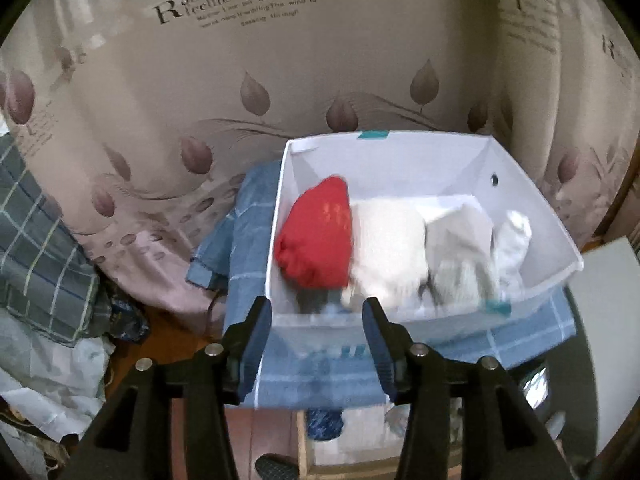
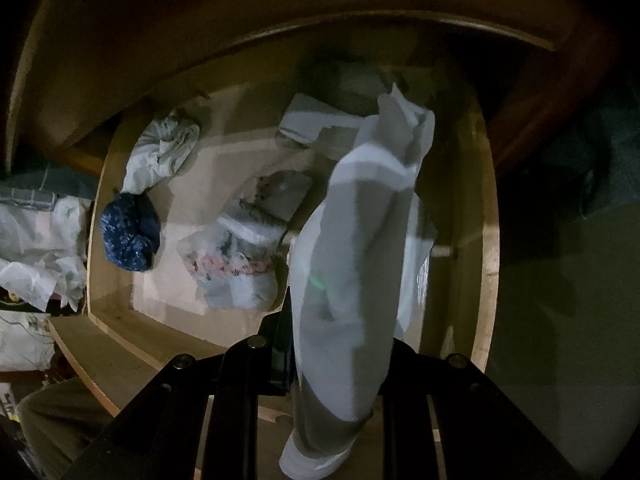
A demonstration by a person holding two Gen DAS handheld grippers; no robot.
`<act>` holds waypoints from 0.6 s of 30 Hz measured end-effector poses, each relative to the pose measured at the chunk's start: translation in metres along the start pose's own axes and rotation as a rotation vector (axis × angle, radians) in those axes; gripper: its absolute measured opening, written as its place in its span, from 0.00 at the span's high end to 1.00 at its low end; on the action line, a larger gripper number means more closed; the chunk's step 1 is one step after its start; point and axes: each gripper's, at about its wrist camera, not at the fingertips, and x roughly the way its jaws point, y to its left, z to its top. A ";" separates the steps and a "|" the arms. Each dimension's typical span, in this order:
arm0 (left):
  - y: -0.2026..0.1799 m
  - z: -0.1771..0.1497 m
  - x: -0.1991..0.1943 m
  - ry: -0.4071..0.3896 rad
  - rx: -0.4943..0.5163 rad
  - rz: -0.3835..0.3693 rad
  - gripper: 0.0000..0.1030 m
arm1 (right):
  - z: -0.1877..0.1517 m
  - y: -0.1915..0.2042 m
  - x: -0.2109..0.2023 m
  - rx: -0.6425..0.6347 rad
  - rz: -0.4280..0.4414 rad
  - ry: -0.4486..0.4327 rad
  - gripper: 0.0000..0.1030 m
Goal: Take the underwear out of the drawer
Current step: 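Move the left tool back down into the drawer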
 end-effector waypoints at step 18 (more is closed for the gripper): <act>0.026 -0.166 0.065 0.115 -0.129 0.064 0.51 | 0.005 0.000 -0.042 0.028 0.099 -0.155 0.84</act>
